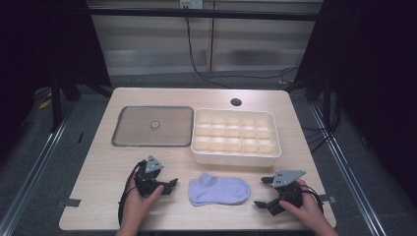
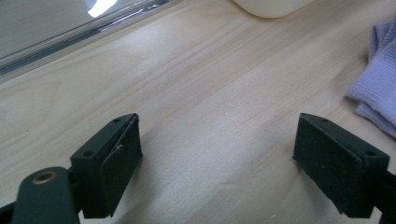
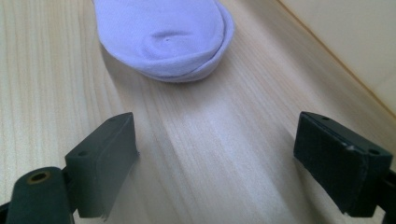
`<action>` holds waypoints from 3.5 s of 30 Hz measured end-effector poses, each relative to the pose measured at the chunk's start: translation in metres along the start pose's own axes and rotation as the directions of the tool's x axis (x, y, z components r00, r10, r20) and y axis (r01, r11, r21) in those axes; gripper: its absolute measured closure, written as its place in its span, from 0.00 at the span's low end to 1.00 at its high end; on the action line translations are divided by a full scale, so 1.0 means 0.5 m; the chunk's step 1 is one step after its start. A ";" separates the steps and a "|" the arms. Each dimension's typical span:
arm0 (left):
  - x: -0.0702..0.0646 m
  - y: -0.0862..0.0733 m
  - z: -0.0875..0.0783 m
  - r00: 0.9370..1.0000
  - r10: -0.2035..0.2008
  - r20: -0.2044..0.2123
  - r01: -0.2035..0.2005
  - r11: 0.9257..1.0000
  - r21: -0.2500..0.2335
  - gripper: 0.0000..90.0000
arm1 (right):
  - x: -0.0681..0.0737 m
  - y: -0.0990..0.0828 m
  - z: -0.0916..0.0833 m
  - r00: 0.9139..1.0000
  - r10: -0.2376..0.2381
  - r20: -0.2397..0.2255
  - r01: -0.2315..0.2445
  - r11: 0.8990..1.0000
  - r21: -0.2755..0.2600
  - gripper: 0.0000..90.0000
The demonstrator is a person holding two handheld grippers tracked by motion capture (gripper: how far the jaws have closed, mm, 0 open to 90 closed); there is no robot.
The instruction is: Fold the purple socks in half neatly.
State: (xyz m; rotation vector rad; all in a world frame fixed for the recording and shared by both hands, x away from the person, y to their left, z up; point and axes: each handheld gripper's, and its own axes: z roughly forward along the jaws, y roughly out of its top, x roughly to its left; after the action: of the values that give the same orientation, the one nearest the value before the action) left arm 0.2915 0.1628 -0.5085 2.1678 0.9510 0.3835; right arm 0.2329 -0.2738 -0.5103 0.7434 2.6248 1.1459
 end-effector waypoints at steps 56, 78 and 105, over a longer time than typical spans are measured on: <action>-0.067 0.065 -0.028 0.946 -0.230 0.230 0.187 0.963 0.193 0.51 | 0.004 0.019 -0.012 0.999 -0.024 -0.021 0.024 1.000 -0.003 0.69; -0.084 0.104 0.012 0.948 -0.220 0.229 0.151 0.946 0.286 0.52 | 0.009 0.035 0.002 0.996 -0.064 -0.064 0.066 0.998 0.024 0.92; -0.140 0.113 0.026 0.964 -0.154 0.217 0.065 0.927 0.369 0.78 | 0.007 0.042 0.010 0.998 -0.038 -0.055 0.041 0.998 0.044 1.00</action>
State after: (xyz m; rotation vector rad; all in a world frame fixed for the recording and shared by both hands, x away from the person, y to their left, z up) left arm 0.2796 0.0790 -0.4755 2.4024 1.0601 -0.1225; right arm 0.2394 -0.2566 -0.4986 0.6749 2.7054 1.1146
